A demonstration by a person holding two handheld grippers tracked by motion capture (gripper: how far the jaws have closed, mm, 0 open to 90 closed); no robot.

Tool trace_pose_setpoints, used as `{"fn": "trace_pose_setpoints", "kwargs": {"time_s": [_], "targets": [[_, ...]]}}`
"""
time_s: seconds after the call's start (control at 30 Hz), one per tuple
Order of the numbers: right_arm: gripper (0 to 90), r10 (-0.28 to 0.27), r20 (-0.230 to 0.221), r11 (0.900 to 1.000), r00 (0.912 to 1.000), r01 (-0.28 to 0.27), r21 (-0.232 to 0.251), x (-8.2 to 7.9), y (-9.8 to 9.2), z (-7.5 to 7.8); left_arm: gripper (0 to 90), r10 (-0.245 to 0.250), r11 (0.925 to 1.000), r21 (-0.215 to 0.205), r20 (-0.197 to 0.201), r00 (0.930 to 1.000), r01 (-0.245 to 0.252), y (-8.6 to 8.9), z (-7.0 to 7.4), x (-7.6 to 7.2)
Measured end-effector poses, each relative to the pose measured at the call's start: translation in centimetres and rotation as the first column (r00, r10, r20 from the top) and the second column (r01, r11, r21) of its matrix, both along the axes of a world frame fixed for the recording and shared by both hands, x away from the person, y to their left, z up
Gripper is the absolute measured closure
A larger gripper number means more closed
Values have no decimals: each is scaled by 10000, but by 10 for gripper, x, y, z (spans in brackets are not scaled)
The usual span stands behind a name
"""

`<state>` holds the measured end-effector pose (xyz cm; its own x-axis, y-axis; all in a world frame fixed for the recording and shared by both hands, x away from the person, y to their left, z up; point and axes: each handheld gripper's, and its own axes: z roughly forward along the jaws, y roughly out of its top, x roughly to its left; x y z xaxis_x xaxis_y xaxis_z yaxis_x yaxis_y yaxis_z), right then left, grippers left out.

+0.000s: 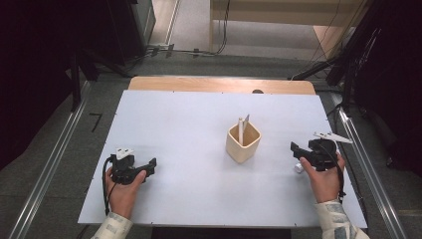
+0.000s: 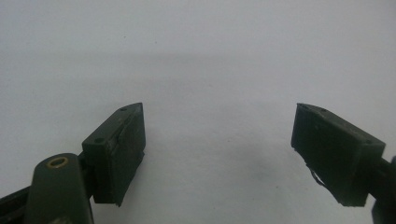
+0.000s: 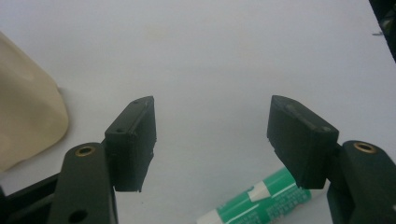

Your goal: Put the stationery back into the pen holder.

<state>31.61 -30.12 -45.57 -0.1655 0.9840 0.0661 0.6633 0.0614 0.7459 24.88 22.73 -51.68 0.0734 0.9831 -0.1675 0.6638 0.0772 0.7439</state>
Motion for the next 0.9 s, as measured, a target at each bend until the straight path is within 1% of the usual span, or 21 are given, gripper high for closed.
{"fn": "trace_pose_setpoints", "kwargs": {"time_s": [0.1, 0.27, 0.5, 0.9], "targets": [[313, -158, -135, 9999, 9998, 158, -12, -2, -4, -2, 187, 1, 10000, 1, 2, 10000, -1, 0, 0, 0], [311, -315, -219, 9995, 9993, 314, -29, -5, -8, -5, 187, -3, 10000, -2, 4, 10000, 3, 0, 0, 0], [310, -438, -228, 9990, 9988, 439, 17, -8, -12, -7, 187, 24, 10000, -7, 16, 10000, -24, 0, 0, 0], [306, -588, -455, 9983, 9972, 585, -68, -13, -16, -13, 187, 28, 10000, -2, 30, 10000, -28, 0, 0, 0]]}}
